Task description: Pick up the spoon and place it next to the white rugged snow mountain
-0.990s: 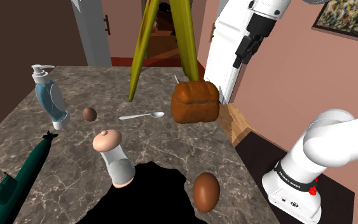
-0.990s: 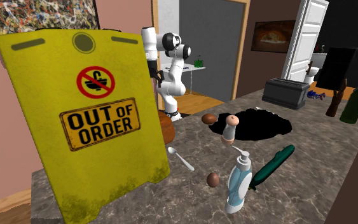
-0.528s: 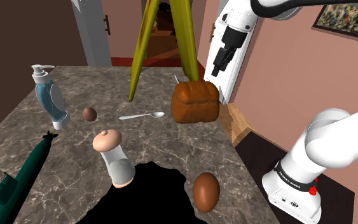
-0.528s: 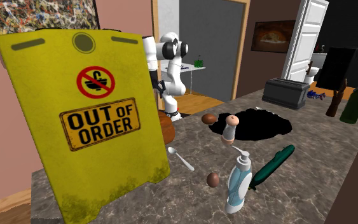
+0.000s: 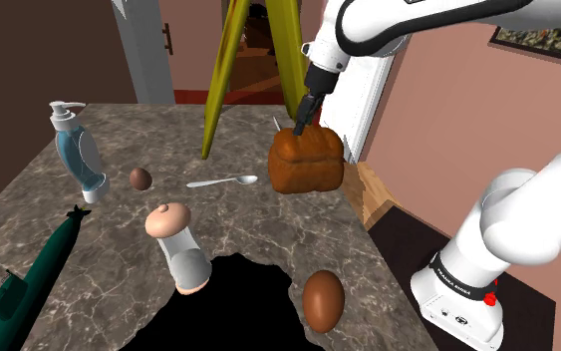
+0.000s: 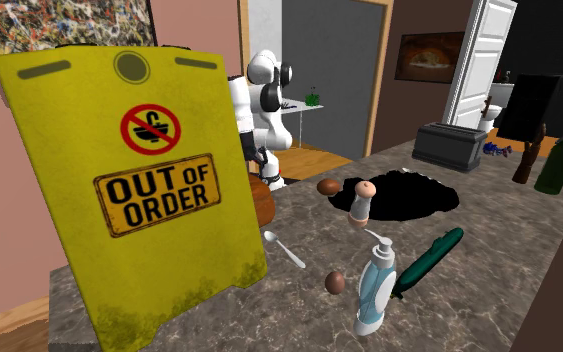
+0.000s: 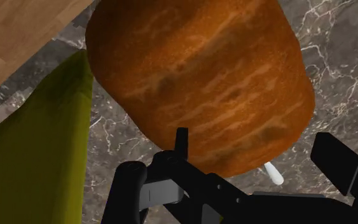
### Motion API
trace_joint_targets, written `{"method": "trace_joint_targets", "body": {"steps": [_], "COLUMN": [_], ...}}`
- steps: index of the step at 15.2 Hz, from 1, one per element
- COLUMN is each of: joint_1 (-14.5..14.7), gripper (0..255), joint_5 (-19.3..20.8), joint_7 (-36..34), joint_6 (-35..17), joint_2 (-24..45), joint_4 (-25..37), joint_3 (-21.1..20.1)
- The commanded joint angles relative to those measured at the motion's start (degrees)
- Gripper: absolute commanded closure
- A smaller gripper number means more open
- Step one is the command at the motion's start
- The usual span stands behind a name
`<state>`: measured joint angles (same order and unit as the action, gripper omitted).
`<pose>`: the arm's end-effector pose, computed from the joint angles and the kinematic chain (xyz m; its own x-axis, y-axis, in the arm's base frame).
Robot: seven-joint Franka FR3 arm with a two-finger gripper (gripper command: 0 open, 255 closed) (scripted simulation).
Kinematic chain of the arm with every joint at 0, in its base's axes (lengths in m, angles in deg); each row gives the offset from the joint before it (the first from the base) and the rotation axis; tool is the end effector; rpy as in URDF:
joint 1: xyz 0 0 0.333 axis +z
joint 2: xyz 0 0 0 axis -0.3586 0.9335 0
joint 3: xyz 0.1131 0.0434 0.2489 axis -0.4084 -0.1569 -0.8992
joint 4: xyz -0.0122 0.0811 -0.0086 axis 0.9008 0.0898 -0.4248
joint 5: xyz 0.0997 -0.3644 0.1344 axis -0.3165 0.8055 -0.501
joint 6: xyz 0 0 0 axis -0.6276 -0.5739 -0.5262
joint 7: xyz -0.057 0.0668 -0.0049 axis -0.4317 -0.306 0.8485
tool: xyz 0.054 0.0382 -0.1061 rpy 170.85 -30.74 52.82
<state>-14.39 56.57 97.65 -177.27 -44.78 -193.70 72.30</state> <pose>0.4779 0.1008 0.4407 0.9146 0.3691 0.1649 0.3880 -0.9161 -0.1011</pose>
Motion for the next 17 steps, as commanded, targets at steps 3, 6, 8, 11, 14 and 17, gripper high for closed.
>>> {"method": "trace_joint_targets", "body": {"steps": [3, 6, 8, 11, 14, 17], "joint_1": [1.8, 3.3, 4.1, 5.3, 6.4, 7.5], "gripper": [0, 0, 0, 0, 0, 0], "joint_5": [-1.1, -1.6, -1.9, -2.1, -1.9, -1.4], "joint_7": [3.4, 5.6, 6.9, 8.8, 10.5, 11.9], "joint_6": [-4.4, -7.1, -8.6, -10.4, -11.8, -12.7], "joint_2": [7.5, 13.3, 17.1, 22.8, 28.5, 34.2], "joint_4": [3.2, 6.5, 8.9, 12.9, 17.4, 22.2], "joint_3": [-0.8, -1.4, -2.0, -3.1, -4.2, -5.3]}}
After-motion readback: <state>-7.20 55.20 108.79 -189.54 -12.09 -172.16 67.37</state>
